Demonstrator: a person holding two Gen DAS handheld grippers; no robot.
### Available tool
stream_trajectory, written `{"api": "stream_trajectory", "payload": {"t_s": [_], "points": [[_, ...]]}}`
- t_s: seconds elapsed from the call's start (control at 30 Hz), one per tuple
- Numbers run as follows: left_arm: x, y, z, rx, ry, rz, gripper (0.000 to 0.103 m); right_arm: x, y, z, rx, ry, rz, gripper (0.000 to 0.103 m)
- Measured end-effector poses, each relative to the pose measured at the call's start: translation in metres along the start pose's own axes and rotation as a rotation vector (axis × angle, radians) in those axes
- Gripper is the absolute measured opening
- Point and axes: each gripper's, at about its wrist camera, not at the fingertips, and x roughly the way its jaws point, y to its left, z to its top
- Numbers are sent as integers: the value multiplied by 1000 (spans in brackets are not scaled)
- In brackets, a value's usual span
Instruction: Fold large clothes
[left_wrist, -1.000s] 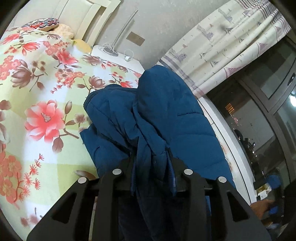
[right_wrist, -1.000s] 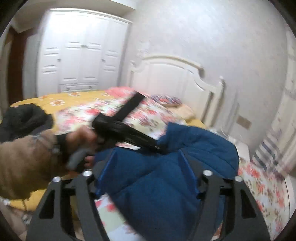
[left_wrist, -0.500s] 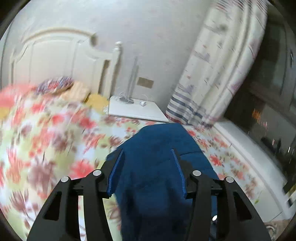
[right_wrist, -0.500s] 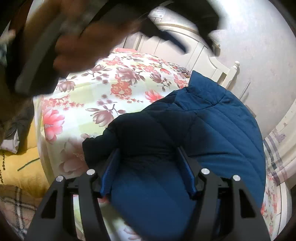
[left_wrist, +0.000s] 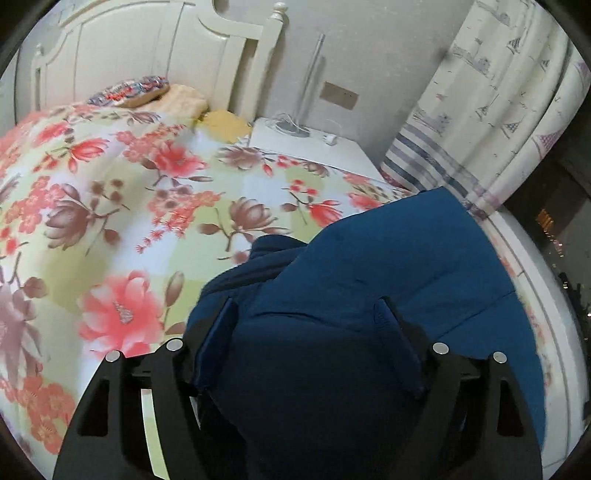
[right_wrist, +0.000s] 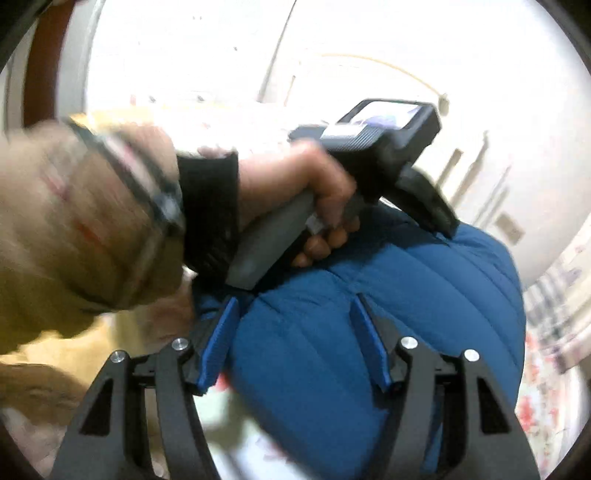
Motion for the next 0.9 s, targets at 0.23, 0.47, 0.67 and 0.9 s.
{"api": "stream_trajectory", "payload": {"t_s": [0.23,0.47,0.67,0.9], "points": [[1,-6,-2,22,-12,50,85,-33,-150,10,286,-83,-158,50],[1,-5,-1,27,-14,116,96,59,-246,40,443,13,-117,40],[6,-2,0,19,5,144,96,144,-255,24,407,232,-49,40],[7,-5,-1,32,5,156,96,133,-285,49,429,169,-122,41]]}}
